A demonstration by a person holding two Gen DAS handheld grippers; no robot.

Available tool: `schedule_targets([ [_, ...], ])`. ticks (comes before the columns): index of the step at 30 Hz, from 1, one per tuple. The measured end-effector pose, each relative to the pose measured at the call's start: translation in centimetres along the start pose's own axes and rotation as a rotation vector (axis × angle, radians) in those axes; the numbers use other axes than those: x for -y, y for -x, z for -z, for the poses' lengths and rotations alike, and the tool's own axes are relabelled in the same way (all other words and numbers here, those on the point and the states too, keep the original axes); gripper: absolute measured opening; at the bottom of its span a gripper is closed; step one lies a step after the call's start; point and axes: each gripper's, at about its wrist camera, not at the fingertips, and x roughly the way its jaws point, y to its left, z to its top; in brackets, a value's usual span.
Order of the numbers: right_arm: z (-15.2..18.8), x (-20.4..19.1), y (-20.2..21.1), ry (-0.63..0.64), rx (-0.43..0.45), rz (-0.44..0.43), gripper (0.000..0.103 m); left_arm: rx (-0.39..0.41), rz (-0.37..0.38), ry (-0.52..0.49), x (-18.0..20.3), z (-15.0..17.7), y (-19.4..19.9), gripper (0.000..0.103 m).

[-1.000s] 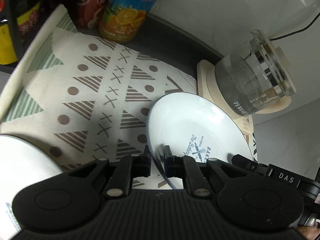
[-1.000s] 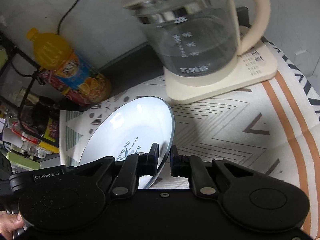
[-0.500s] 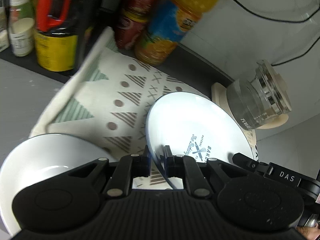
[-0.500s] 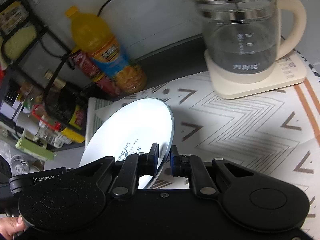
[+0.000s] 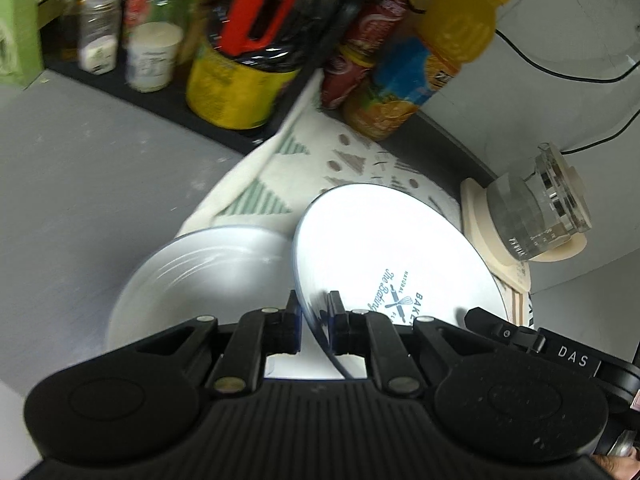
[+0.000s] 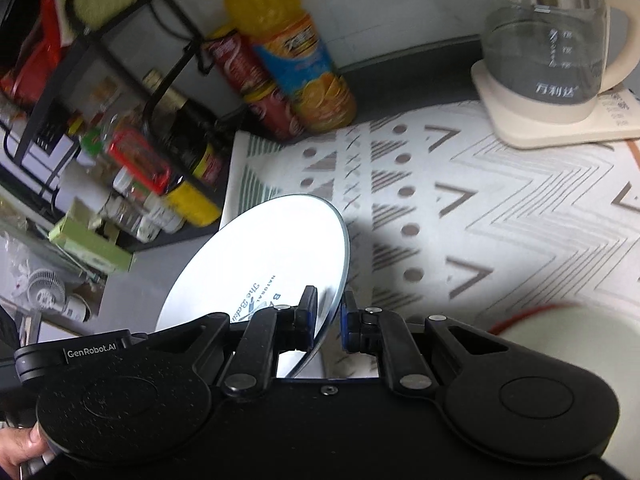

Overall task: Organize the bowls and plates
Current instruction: 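Carry the 'BAKERY' plate with both tools onto the 'Sweet' plate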

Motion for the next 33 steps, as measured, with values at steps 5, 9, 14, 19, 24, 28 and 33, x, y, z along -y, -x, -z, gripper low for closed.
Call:
schedule_targets([
  [5, 2.2, -1.7, 0.1, 0.029, -0.009, 0.016, 0.012, -0.005, -0.013, 0.017, -2.1, 1.2, 1.1, 0.010],
  [9, 3.8, -2.7, 0.0, 0.047, -0.018, 0.037, 0.012, -0.009, -0.017, 0.025, -3.6, 2.2, 1.7, 0.010],
  [14, 5.7, -3.6, -0.1, 0.069, -0.031, 0.068, 0.012, -0.016, -0.031, 0.026, -4.9, 3.2, 1.9, 0.010],
  [19, 7.2, -4.1, -0.4, 0.083, -0.034, 0.103, 0.012, -0.037, -0.032, 0.033, -6.0, 4.1, 1.7, 0.010],
  [24, 8.0, -4.5, -0.8, 0.102, -0.039, 0.136, 0.012, -0.054, -0.032, 0.033, -6.6, 4.6, 1.4, 0.010],
  [28, 8.3, -4.7, -1.4, 0.108, -0.052, 0.160, 0.012, -0.065, -0.043, 0.023, -6.7, 4.7, 1.0, 0.011],
  [33, 8.6, -4.8, -1.8, 0.106, -0.059, 0.177, 0.012, -0.085, -0.044, 0.032, -7.2, 4.7, 0.3, 0.011],
])
